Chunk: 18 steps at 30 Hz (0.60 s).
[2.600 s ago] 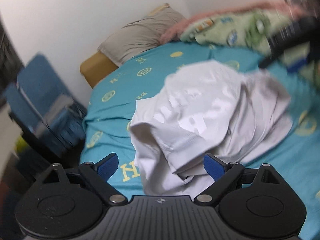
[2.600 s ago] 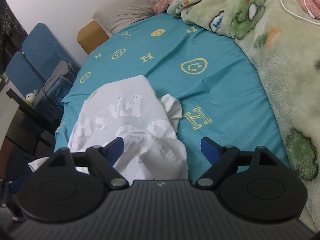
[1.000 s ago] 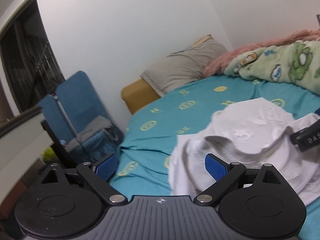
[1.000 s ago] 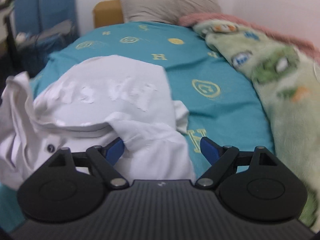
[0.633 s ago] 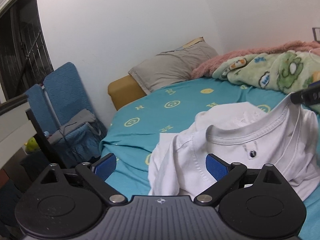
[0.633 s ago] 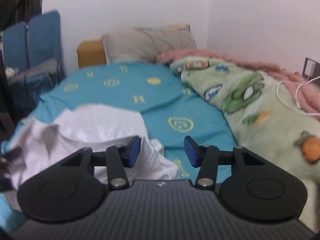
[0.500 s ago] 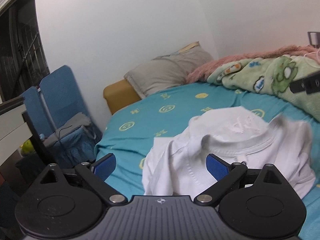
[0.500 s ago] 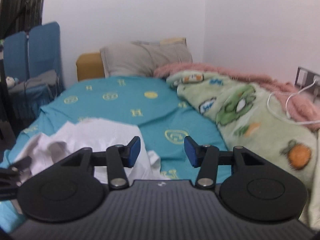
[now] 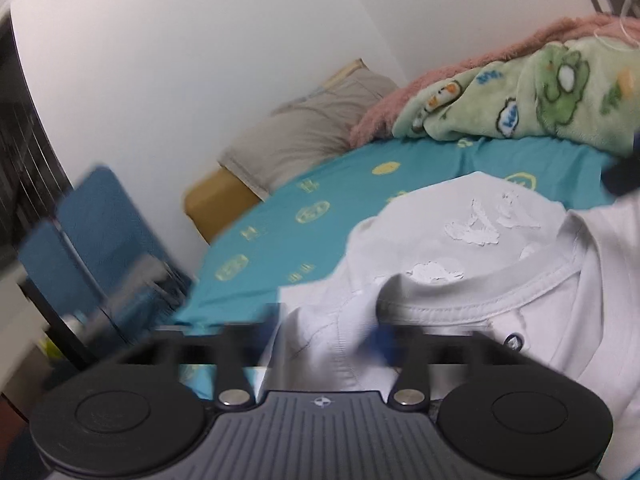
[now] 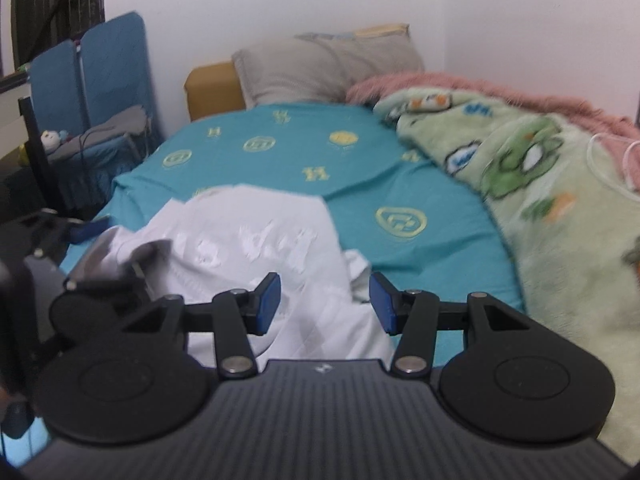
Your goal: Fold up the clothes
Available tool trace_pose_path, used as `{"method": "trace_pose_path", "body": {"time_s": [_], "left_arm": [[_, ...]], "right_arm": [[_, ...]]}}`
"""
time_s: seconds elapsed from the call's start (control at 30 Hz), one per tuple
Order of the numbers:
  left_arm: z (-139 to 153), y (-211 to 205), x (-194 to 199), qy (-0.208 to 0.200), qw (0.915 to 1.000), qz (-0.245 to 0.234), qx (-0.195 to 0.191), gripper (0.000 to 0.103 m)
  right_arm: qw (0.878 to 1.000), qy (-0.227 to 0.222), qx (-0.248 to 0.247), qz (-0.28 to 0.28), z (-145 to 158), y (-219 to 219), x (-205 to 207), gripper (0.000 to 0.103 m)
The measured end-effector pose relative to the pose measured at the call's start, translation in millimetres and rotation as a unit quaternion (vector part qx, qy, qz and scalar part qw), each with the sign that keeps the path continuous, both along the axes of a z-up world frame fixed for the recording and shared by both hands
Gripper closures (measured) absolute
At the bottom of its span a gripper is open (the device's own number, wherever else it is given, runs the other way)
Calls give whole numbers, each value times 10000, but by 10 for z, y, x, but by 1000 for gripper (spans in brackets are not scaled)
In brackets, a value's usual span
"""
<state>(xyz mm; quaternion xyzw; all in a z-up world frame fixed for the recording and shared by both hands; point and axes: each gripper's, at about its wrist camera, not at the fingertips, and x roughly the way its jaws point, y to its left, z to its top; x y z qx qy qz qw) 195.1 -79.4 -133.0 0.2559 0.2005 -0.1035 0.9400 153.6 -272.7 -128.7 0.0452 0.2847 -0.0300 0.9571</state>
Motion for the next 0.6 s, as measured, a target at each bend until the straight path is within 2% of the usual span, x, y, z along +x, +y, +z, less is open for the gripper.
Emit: {"method": "trace_pose_path", "body": {"time_s": [0.07,0.2,0.4,0.5,0.6], "left_arm": [[153,92,-50,51,9993,30,-381,95],[534,253,-349,-170,9969,-79,-766,96],[887,444,-1020,-344,9957,-198,-839,96],[915,512,-1287,-219,9956,-63,-914,96],[882,536,-1495,-9,9962,84,-868,96]], "right_arm": [[9999,74,17,136,-30,21,66,51],[9987,279,18,437,-73,95,167,51],[9974,387,-342,511,-73,223,124,51],[9978,355,-524,206,-42,187,44,51],[9984,346,-283,-348,2,43,-94,52]]}}
